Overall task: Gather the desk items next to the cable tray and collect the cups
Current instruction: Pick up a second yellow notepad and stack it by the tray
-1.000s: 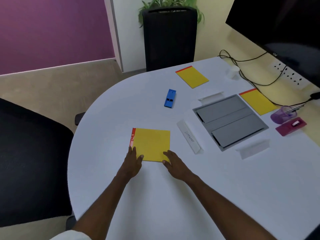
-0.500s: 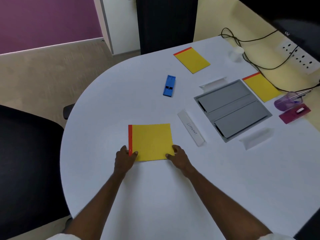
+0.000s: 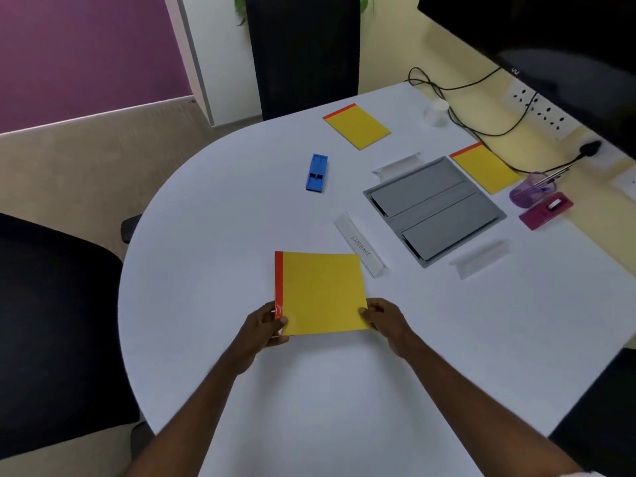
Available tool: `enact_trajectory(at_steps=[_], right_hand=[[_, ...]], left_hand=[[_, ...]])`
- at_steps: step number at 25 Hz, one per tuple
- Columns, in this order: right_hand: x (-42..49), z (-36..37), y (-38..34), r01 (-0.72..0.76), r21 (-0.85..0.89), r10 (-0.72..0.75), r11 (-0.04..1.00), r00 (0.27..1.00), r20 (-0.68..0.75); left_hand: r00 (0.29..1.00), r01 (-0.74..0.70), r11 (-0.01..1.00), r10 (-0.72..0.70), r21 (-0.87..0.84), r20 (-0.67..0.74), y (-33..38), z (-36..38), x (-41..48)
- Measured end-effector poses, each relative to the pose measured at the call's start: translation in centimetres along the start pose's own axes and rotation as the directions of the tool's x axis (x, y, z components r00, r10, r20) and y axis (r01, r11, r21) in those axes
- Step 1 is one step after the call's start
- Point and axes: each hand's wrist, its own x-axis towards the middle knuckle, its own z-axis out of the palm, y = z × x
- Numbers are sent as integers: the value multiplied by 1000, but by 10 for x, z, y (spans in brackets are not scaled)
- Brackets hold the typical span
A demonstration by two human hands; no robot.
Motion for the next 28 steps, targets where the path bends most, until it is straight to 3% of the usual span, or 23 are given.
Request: enact_trajectory(at_steps=[5, 11, 17, 24, 28], right_hand=[[-41, -43, 11, -5, 227, -7, 974, 999, 51], [-91, -114, 27, 87, 316, -104, 945, 994, 37], [-136, -236, 63, 154, 335, -146, 930, 988, -47], [-165, -341, 103, 213, 357, -171, 909, 974, -147], [-159, -366, 117, 178, 532, -132, 828, 984, -124]], left_hand=[[998, -55, 998, 55, -20, -11, 9, 34, -22], [991, -119, 989, 112, -84, -78, 18, 106, -42], [985, -171, 984, 171, -45, -13, 24, 230, -56], [991, -131, 983, 135, -132, 25, 12, 353, -64], [995, -83, 982, 90, -169, 36, 20, 389, -50]])
